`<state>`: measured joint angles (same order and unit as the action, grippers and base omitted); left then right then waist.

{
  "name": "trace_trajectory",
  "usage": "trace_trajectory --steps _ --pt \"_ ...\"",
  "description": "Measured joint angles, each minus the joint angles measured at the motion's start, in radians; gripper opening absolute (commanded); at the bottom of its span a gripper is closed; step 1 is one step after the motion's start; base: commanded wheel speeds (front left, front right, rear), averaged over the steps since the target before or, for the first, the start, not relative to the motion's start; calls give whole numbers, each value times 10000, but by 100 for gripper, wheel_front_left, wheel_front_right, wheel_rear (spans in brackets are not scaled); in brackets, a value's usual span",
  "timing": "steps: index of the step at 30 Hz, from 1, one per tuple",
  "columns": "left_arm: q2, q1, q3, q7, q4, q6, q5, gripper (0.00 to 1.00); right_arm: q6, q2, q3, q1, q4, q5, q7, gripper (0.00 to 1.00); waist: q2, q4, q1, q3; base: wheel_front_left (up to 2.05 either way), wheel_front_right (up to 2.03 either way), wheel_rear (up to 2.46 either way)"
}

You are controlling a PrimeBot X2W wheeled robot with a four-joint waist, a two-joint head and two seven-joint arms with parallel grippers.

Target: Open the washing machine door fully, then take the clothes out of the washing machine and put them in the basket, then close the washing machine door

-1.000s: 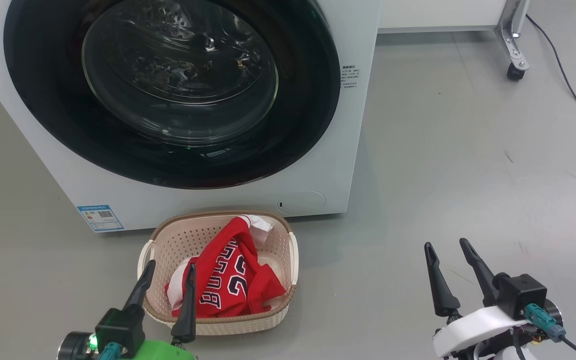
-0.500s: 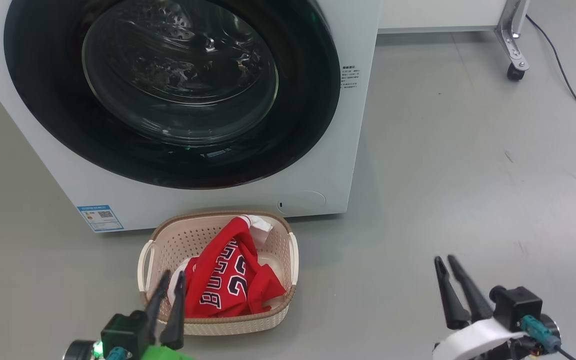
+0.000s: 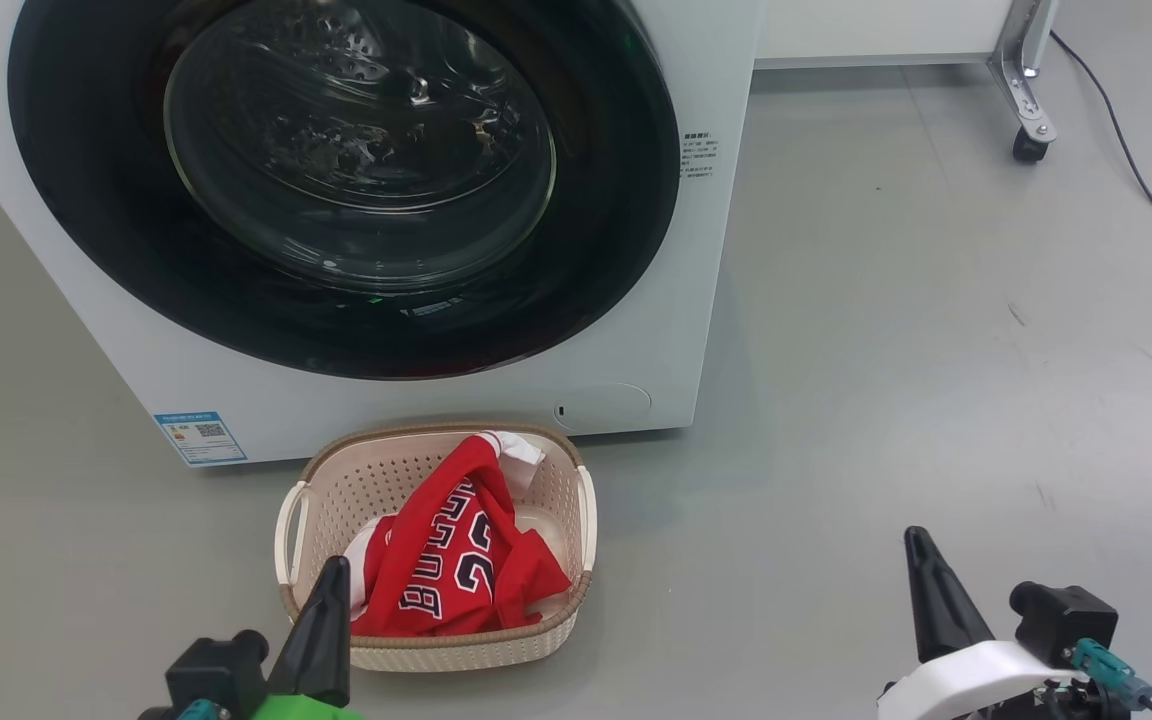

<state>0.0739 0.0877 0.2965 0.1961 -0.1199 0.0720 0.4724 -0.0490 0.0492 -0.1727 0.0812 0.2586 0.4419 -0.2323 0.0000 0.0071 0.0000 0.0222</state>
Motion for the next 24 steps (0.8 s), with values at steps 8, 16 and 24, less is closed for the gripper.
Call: trace_trajectory --steps 8,16,24 --pt "-19 -3 -330 -211 -8 -157 1193 0 -27 -8 259 -12 -36 1237 282 0 0 -9 0 -12 0 0 0" --pt "-17 -14 -589 -468 -36 -253 2178 0 -111 -15 489 -106 -48 2224 598 0 0 -17 0 -27 0 0 0" --pt "-4 -58 -819 -650 -132 -403 3244 0 -115 -4 721 -149 -48 3269 867 0 0 -24 0 -42 0 0 0"
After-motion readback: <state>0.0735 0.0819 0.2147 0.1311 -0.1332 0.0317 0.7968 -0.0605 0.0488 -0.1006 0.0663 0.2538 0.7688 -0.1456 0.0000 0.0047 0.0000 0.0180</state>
